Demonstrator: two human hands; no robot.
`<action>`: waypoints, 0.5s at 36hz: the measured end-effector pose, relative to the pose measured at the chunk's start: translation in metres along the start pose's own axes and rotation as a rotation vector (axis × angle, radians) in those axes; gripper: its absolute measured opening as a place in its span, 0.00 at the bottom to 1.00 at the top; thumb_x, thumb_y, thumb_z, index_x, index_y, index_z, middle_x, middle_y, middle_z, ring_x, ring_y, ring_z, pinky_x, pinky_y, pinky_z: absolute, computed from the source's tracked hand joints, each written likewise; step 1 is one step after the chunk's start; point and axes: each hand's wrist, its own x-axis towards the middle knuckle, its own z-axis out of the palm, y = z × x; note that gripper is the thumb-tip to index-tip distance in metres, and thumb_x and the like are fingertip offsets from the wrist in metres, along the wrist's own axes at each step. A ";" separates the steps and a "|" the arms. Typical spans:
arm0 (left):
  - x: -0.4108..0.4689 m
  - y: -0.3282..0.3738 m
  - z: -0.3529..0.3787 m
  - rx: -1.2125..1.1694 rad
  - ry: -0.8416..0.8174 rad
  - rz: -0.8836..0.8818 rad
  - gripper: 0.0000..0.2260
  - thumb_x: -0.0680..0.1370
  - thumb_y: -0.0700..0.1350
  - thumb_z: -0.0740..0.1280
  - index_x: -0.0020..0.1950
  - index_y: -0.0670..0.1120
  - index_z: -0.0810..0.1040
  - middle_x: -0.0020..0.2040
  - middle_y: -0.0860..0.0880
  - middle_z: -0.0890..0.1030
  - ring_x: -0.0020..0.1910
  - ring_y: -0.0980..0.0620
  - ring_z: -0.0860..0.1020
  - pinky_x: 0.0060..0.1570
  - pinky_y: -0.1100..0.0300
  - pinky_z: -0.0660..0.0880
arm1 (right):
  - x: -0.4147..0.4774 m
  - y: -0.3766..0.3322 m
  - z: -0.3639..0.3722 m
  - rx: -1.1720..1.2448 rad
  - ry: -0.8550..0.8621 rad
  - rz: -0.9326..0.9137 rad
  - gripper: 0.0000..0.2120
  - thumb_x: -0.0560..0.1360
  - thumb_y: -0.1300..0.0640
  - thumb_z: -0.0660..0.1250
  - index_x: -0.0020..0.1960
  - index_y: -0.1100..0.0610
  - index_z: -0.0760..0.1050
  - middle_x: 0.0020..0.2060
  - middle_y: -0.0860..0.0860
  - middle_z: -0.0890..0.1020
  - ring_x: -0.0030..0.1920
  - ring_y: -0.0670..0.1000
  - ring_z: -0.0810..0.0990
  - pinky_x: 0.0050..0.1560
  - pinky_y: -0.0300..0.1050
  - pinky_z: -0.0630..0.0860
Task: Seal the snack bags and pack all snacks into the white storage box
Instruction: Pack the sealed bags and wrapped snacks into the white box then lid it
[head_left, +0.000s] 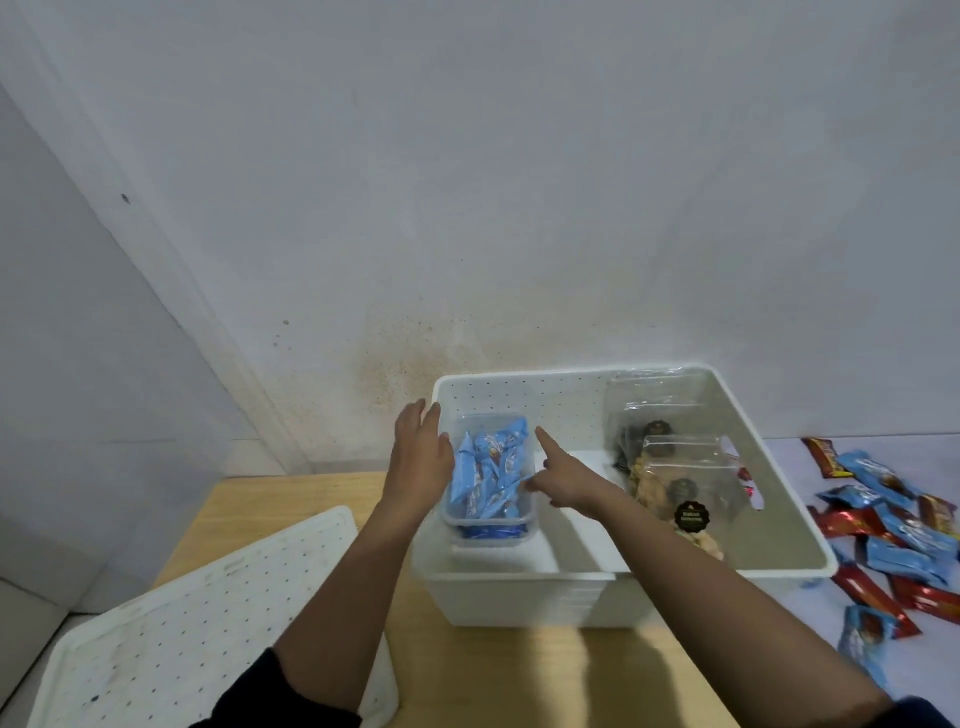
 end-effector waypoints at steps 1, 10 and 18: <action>0.000 0.009 0.000 0.001 0.003 0.034 0.20 0.81 0.41 0.55 0.73 0.43 0.61 0.75 0.45 0.57 0.75 0.49 0.53 0.72 0.56 0.55 | -0.004 -0.003 -0.007 0.006 0.023 -0.027 0.38 0.76 0.64 0.63 0.77 0.50 0.44 0.72 0.58 0.63 0.70 0.58 0.65 0.63 0.51 0.69; 0.014 0.155 0.023 -0.257 0.038 0.293 0.17 0.80 0.40 0.58 0.69 0.41 0.68 0.70 0.43 0.68 0.71 0.47 0.62 0.69 0.60 0.57 | -0.065 -0.014 -0.138 0.115 0.323 -0.257 0.28 0.75 0.60 0.65 0.72 0.48 0.60 0.63 0.52 0.72 0.59 0.55 0.76 0.63 0.53 0.73; -0.016 0.296 0.093 -0.489 -0.045 0.402 0.16 0.81 0.42 0.58 0.68 0.43 0.69 0.69 0.47 0.70 0.69 0.51 0.65 0.67 0.63 0.59 | -0.127 0.059 -0.271 0.102 0.548 -0.251 0.27 0.75 0.63 0.64 0.71 0.52 0.62 0.62 0.55 0.74 0.57 0.54 0.75 0.60 0.52 0.73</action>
